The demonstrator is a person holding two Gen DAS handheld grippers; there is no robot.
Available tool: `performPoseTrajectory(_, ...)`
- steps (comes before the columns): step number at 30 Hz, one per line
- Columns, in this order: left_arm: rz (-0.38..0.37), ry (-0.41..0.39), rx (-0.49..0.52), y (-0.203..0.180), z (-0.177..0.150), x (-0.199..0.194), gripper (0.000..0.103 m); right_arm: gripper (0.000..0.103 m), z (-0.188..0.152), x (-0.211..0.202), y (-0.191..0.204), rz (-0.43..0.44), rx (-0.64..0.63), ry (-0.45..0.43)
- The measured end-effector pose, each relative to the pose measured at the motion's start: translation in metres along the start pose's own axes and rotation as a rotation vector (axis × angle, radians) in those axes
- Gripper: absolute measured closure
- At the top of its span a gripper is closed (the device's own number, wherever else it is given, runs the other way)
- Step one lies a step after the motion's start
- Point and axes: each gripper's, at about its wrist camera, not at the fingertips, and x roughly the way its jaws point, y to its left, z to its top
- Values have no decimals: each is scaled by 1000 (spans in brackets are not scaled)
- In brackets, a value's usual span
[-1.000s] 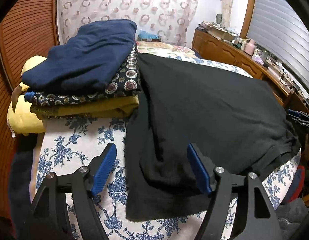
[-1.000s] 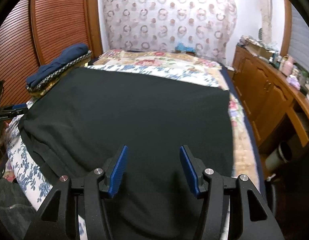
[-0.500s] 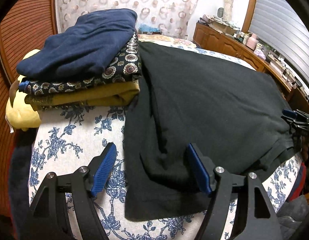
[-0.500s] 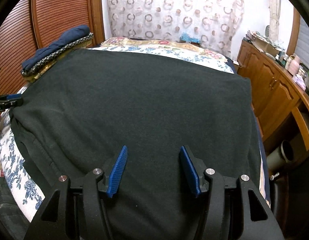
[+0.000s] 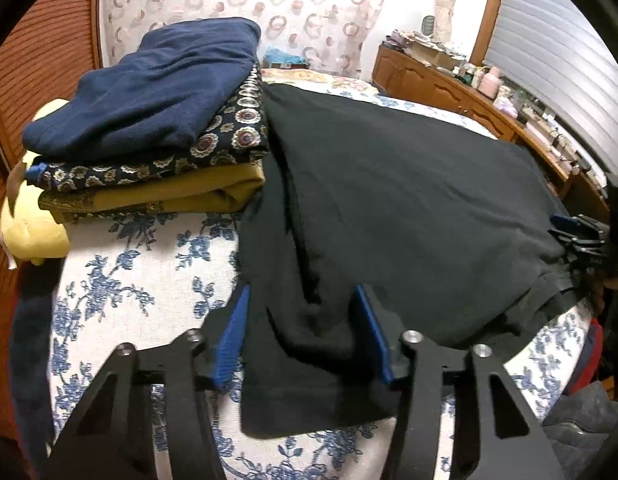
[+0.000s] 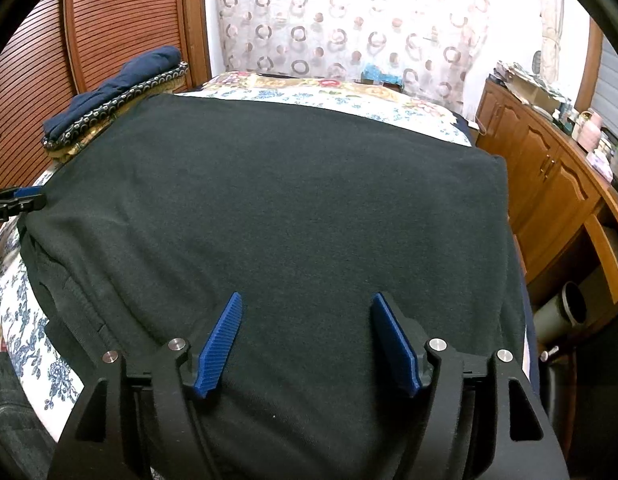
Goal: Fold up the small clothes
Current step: 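Grasp the black shirt's edge with the left gripper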
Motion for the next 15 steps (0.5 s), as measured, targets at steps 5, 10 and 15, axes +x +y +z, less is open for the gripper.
performPoseTrajectory(5,-8,12,9,-3,2,1,74,33,-2,-1,0,-1,1,-1)
performPoseTrajectory(10,-2,12,31,-8,3,1,92,33,-2,-1,-1,0,1,-1)
performPoseTrajectory(15,-41,-64,36,-17,14,-12,94,32,-2,-1,-1,0,0,-1)
